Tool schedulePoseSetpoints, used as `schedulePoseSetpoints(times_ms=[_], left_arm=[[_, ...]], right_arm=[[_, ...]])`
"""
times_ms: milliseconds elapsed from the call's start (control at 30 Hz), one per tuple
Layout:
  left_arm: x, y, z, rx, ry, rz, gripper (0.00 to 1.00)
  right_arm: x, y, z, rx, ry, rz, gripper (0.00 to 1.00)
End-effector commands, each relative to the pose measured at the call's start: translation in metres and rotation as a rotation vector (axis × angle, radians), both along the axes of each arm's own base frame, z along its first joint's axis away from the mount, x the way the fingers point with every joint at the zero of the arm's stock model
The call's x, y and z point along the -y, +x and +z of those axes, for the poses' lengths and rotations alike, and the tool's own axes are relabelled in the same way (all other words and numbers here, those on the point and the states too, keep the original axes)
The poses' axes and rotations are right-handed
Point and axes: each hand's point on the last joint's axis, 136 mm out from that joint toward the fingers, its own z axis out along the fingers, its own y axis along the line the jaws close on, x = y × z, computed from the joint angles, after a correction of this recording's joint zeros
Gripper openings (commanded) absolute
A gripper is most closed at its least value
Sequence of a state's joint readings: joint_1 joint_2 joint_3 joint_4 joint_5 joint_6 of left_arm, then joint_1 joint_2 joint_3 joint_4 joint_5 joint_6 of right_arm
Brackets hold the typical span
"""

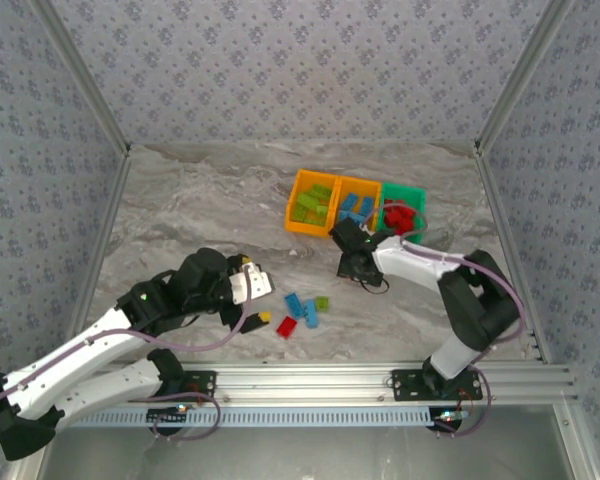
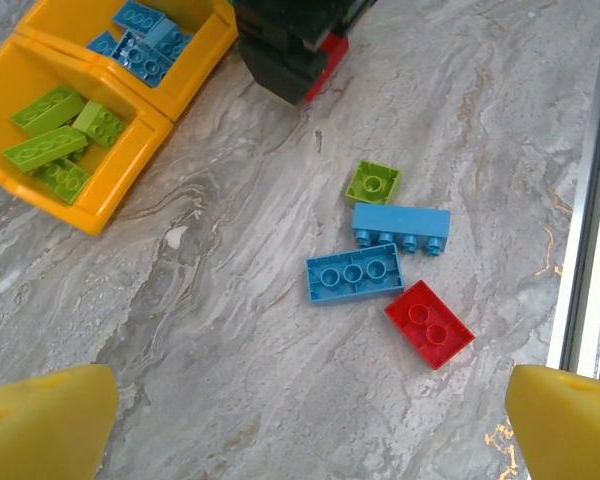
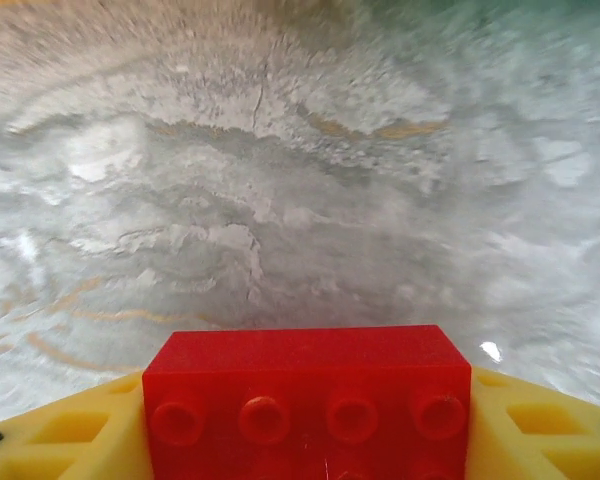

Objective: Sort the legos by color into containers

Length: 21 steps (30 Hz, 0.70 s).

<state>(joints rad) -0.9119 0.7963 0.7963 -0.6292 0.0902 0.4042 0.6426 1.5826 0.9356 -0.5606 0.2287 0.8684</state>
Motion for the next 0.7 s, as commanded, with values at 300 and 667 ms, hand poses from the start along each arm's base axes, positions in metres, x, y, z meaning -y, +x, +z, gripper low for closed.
schedulePoseSetpoints(times_ms=[300, 667], left_arm=[[-0.002, -0.001, 0.01, 0.037, -0.028, -0.017, 0.99], [-0.007, 0.003, 0.007, 0.02, -0.045, 0.025, 0.99]], right_arm=[[0.094, 0.06, 0.102, 0.279, -0.006, -0.138, 0.56], [0.123, 0.169, 0.088, 0.192, 0.001, -0.169, 0.69]])
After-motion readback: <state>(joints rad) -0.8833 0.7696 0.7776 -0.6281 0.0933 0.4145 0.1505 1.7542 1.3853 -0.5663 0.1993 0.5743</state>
